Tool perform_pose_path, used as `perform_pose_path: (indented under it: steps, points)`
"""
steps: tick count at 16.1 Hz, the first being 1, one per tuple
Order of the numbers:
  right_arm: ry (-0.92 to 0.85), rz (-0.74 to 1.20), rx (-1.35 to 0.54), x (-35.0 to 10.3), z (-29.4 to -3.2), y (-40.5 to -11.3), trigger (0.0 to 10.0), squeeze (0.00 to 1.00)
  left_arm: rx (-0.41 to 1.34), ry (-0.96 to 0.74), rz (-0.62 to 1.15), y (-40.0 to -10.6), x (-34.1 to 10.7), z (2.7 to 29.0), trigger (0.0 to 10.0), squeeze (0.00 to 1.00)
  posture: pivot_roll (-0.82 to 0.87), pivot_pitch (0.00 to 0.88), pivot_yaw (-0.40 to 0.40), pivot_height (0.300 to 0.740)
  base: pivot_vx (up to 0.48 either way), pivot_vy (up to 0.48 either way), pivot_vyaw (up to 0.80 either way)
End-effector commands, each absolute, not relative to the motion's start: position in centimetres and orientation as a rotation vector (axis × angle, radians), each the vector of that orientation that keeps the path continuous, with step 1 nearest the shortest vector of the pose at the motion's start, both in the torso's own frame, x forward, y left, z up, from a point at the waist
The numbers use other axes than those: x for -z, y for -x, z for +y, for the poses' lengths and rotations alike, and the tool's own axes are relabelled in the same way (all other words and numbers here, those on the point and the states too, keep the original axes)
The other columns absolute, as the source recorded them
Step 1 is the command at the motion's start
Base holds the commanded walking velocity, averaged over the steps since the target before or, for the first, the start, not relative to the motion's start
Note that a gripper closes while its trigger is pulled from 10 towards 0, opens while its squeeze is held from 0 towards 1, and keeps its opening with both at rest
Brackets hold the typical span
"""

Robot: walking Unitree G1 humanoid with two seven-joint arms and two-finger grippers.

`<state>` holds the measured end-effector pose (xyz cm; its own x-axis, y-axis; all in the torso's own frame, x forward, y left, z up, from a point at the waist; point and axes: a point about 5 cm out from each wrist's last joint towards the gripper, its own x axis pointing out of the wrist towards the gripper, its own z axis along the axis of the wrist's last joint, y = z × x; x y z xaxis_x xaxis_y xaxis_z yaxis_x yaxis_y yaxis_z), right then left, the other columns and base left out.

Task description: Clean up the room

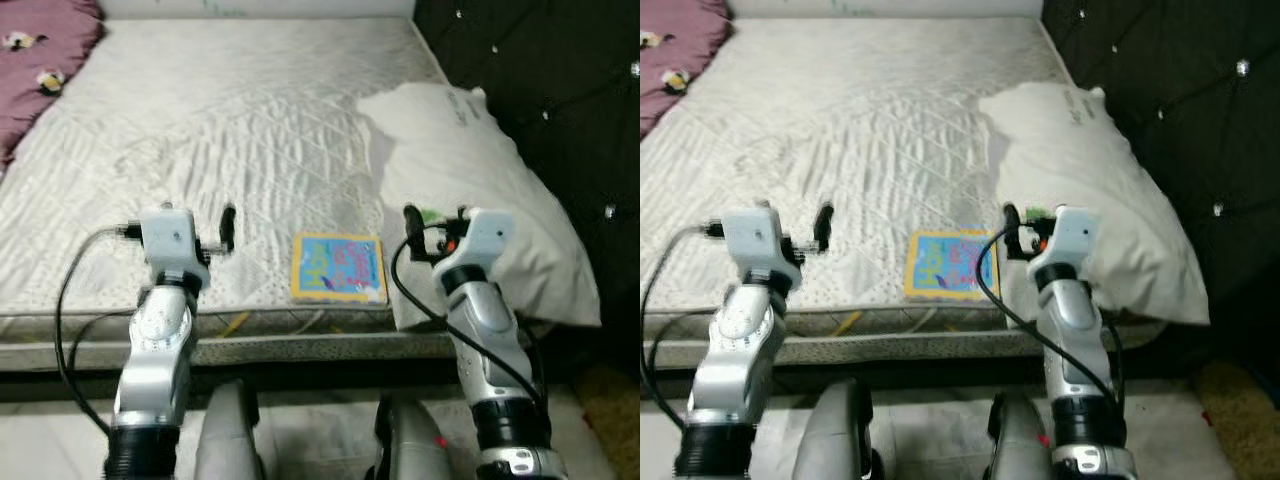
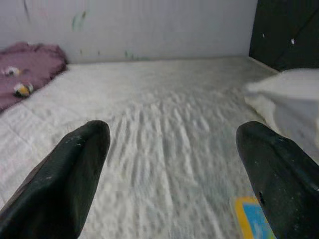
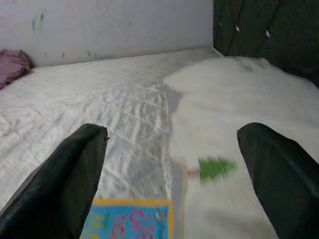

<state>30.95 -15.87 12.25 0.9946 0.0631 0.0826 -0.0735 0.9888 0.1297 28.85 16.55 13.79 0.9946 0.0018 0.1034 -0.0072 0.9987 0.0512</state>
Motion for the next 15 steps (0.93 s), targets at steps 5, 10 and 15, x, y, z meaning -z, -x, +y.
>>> perform_pose_path:
  steps: [5,10,15]
  points:
    - [-0.131,-0.098,-0.056,-12.4,-15.8,-31.2,10.0,0.00,0.056,-0.085,-0.100,-29.0,-14.1,16.3,10.0,0.87,-0.01,0.000,0.025,0.740,0.000,0.000,0.00]
    - [-0.131,-0.104,-0.028,-12.3,-16.3,-31.1,10.0,0.00,0.026,-0.066,-0.080,-29.2,-13.7,16.7,10.0,0.87,-0.02,0.000,0.032,0.740,0.000,0.000,0.00]
    - [-0.153,-0.097,0.058,-11.9,-16.9,-30.9,10.0,0.00,0.051,-0.106,-0.055,-30.0,-13.6,16.9,10.0,0.61,-0.03,0.000,0.045,0.740,0.000,0.000,0.00]
